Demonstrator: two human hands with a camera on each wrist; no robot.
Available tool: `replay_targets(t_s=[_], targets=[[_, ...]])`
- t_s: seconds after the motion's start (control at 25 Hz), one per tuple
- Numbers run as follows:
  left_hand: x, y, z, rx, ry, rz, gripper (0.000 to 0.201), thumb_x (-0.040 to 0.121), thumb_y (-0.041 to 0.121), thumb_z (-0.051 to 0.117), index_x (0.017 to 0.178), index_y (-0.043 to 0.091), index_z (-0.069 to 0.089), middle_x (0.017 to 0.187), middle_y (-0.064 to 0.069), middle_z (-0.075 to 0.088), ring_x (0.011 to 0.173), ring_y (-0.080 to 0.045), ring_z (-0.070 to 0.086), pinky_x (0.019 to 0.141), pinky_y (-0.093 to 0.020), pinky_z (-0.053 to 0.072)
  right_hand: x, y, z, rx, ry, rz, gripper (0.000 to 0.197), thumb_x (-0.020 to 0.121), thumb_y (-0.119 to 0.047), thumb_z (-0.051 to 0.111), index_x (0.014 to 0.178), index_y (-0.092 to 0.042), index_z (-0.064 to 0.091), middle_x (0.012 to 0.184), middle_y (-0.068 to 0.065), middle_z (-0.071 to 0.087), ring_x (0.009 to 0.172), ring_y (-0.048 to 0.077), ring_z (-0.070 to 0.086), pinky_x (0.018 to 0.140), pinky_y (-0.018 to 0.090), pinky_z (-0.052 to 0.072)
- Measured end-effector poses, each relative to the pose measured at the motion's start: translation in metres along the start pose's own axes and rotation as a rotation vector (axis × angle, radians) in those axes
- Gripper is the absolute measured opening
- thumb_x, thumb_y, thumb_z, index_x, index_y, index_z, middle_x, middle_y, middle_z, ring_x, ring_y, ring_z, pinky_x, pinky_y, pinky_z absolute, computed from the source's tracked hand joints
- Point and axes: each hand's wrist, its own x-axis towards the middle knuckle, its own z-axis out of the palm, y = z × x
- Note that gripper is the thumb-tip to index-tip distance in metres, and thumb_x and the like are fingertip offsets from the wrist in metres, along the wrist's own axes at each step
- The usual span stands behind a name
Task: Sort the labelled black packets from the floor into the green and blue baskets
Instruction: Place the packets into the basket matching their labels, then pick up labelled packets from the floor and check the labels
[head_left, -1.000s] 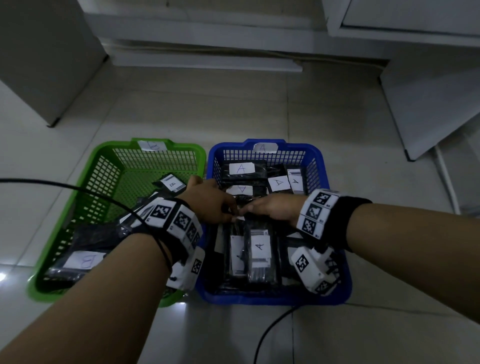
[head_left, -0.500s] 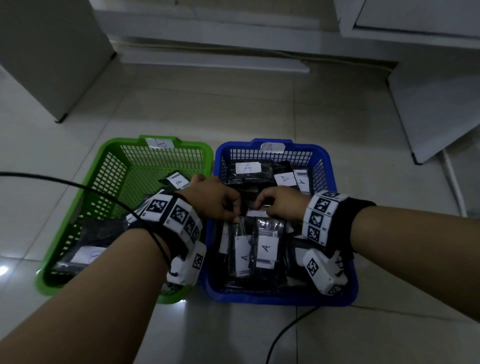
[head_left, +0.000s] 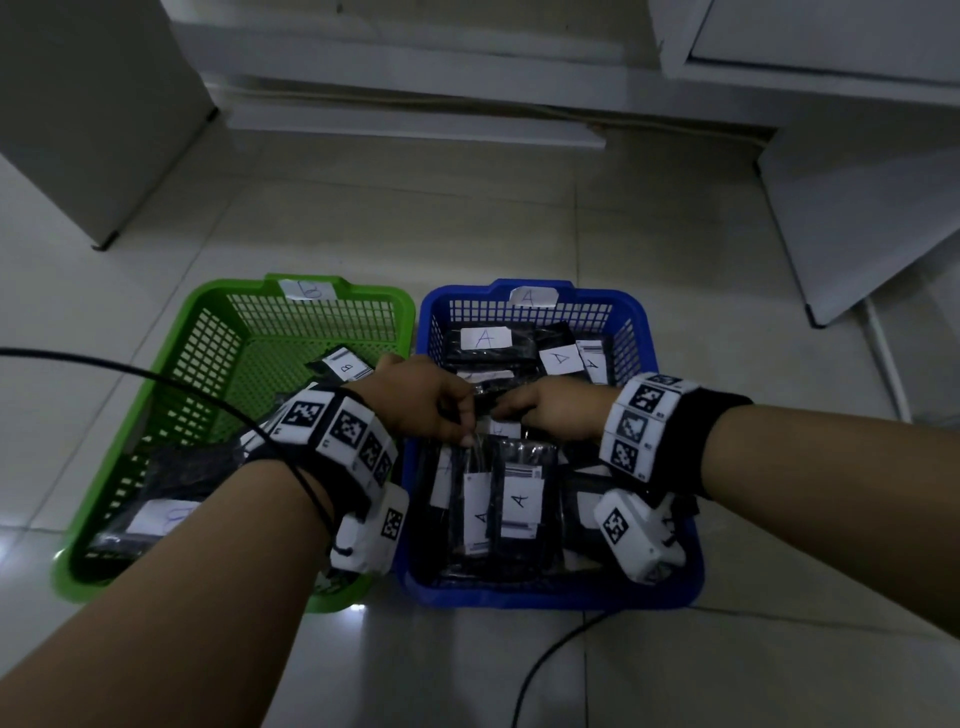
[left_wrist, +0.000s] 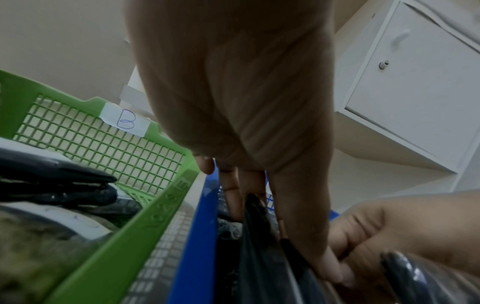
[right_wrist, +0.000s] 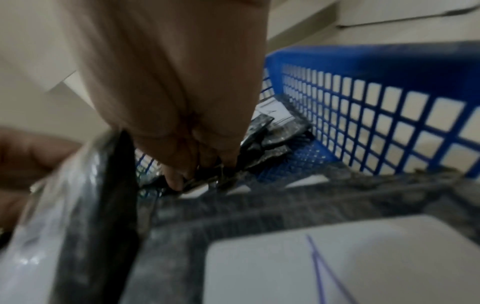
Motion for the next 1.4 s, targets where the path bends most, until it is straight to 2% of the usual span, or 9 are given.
replay_targets(t_s=[0.2, 0.36, 0.56, 0.68, 0.8, 1.0, 1.12, 1.28, 1.4], targets=[[0.006, 0.006, 0.003, 0.121, -0.018, -0.022, 0.024, 0.083, 0.057, 0.056, 0.104, 0.045, 0.06, 0.114, 0.018, 0.059, 0.118, -0.013, 0.046, 0.102, -0.046, 0.023, -0.015, 0.016, 0.002, -0.014, 0.134, 0.114, 0.036, 0.09, -0.007, 0.048, 0.109, -0.026, 0.072, 0.13, -0.003, 0.061, 0.117, 0.015, 0.056, 0.09, 0.019, 0.041], [0.015, 0.015, 0.008, 0.338, -0.063, -0.054, 0.04, 0.093, 0.057, 0.034, 0.125, 0.042, 0.053, 0.139, 0.013, 0.039, 0.128, -0.018, 0.033, 0.104, -0.046, 0.021, -0.021, 0.02, 0.006, -0.012, 0.001, 0.125, 0.044, 0.092, -0.008, 0.046, 0.129, -0.028, 0.059, 0.141, -0.002, 0.051, 0.124, 0.017, 0.05, 0.094, 0.019, 0.036], [0.019, 0.018, 0.015, 0.415, -0.025, -0.134, 0.043, 0.095, 0.057, 0.026, 0.131, 0.046, 0.046, 0.146, 0.016, 0.033, 0.133, -0.02, 0.026, 0.106, -0.049, 0.019, -0.021, 0.027, 0.009, -0.13, -0.029, 0.055, 0.047, 0.091, -0.008, 0.053, 0.134, -0.028, 0.053, 0.138, 0.001, 0.05, 0.122, 0.02, 0.051, 0.096, 0.022, 0.039], [0.021, 0.017, 0.017, 0.434, -0.029, -0.168, 0.043, 0.095, 0.059, 0.026, 0.13, 0.046, 0.047, 0.144, 0.012, 0.035, 0.131, -0.022, 0.026, 0.105, -0.051, 0.02, -0.016, 0.035, 0.016, -0.235, 0.0, 0.084, 0.049, 0.088, -0.021, 0.061, 0.135, -0.029, 0.05, 0.133, 0.009, 0.041, 0.12, 0.029, 0.049, 0.102, 0.034, 0.044], [0.022, 0.018, 0.016, 0.442, -0.036, -0.167, 0.042, 0.093, 0.058, 0.031, 0.126, 0.043, 0.052, 0.133, 0.009, 0.046, 0.125, -0.022, 0.031, 0.103, -0.05, 0.021, -0.016, 0.037, 0.015, -0.244, -0.022, 0.143, 0.055, 0.087, -0.036, 0.064, 0.138, -0.027, 0.046, 0.137, 0.013, 0.033, 0.122, 0.032, 0.047, 0.104, 0.034, 0.042], [0.017, 0.021, 0.015, 0.433, -0.071, -0.174, 0.047, 0.086, 0.066, 0.038, 0.117, 0.037, 0.059, 0.117, 0.007, 0.06, 0.119, -0.021, 0.038, 0.101, -0.049, 0.019, -0.016, 0.037, 0.022, -0.203, 0.002, 0.17, 0.058, 0.085, -0.043, 0.065, 0.135, -0.022, 0.045, 0.131, 0.013, 0.05, 0.112, 0.027, 0.055, 0.089, 0.029, 0.045], [0.014, 0.019, 0.012, 0.355, -0.082, -0.139, 0.045, 0.08, 0.067, 0.05, 0.113, 0.038, 0.06, 0.111, 0.01, 0.062, 0.117, -0.018, 0.044, 0.1, -0.045, 0.02, -0.017, 0.036, 0.017, -0.068, 0.047, 0.196, 0.064, 0.076, -0.04, 0.075, 0.129, -0.015, 0.049, 0.123, 0.005, 0.059, 0.11, 0.024, 0.058, 0.092, 0.03, 0.049], [0.014, 0.015, 0.004, 0.212, -0.114, -0.119, 0.045, 0.076, 0.063, 0.059, 0.116, 0.042, 0.059, 0.11, 0.015, 0.064, 0.115, -0.015, 0.05, 0.101, -0.044, 0.022, -0.02, 0.036, -0.005, 0.052, 0.037, 0.216, 0.025, 0.083, -0.034, 0.07, 0.097, -0.014, 0.063, 0.1, 0.002, 0.063, 0.089, 0.016, 0.059, 0.081, 0.029, 0.047], [0.014, 0.014, 0.0, 0.18, -0.121, -0.112, 0.045, 0.073, 0.063, 0.063, 0.113, 0.042, 0.06, 0.102, 0.015, 0.063, 0.112, -0.015, 0.052, 0.099, -0.043, 0.024, -0.017, 0.037, -0.016, 0.148, 0.118, 0.225, 0.019, 0.087, -0.032, 0.065, 0.099, -0.017, 0.06, 0.098, 0.001, 0.061, 0.087, 0.016, 0.055, 0.08, 0.03, 0.046]])
